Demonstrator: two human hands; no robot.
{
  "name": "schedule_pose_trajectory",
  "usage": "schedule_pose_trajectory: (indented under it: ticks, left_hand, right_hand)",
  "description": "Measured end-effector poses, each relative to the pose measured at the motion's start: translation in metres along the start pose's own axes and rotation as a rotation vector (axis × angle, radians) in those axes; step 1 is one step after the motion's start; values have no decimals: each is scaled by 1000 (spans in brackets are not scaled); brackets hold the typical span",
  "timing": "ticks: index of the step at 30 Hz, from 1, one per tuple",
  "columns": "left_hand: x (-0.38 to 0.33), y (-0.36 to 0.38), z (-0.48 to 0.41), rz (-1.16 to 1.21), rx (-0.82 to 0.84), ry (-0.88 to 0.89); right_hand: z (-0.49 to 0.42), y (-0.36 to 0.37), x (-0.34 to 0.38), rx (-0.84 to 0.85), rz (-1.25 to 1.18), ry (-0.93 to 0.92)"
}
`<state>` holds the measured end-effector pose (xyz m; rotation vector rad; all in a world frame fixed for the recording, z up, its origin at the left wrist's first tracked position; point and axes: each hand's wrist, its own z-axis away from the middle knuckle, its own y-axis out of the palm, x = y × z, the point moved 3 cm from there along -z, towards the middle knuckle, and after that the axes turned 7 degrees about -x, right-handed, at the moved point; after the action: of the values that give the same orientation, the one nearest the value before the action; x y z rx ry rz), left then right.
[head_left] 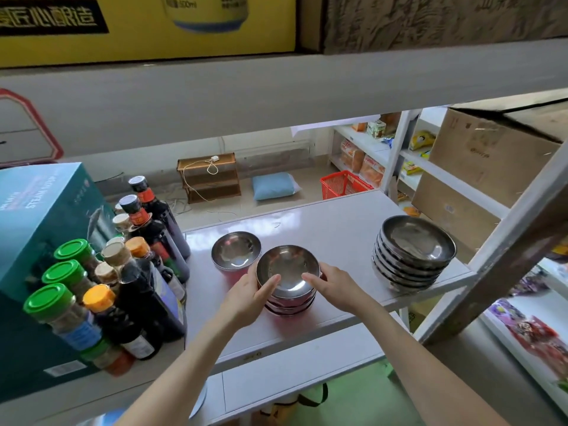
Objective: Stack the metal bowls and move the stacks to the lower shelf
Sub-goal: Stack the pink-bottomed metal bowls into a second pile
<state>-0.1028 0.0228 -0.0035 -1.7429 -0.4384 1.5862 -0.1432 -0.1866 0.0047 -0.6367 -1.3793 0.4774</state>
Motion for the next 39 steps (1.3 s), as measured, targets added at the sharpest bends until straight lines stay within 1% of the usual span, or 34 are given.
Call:
schedule_pose_trajectory:
  ticks: [5, 8, 11, 14, 17, 20, 23, 26, 30, 35, 39]
  left_hand:
    - [-3, 0, -1, -17, -11, 11]
    - [-4, -4, -1, -101, -12, 19]
    - [-8, -14, 1, -296, -21, 16]
    - [-17, -30, 7, -486, -110, 69]
    - [-24, -49, 9, -683, -210, 169]
    - [-28, -69, 9, -802, -284, 265]
    - [-28, -89, 7, -897, -323, 308]
    - [-25, -105, 0, -954, -352, 310]
    - [-21, -116, -13, -1003, -352, 284]
    - [-10, -115, -33, -1027, -335, 226]
    - [3, -110, -51, -1007, -335, 146]
  right_hand:
    - [0, 4, -3, -8, -6, -5]
    - [2, 3, -1, -7, 27, -18]
    - [6, -1, 6, -15, 176, -44]
    - [11, -8, 15, -84, 372, -92]
    - [14, -17, 30, -144, 546, -209]
    - [12, -26, 46, -199, 666, -310]
    - [3, -31, 63, -245, 750, -386]
    - [-9, -32, 77, -272, 802, -439]
    - [-31, -31, 92, -270, 831, -484]
    - [-66, -23, 101, -246, 832, -537]
    - [-103, -14, 102, -186, 822, -545]
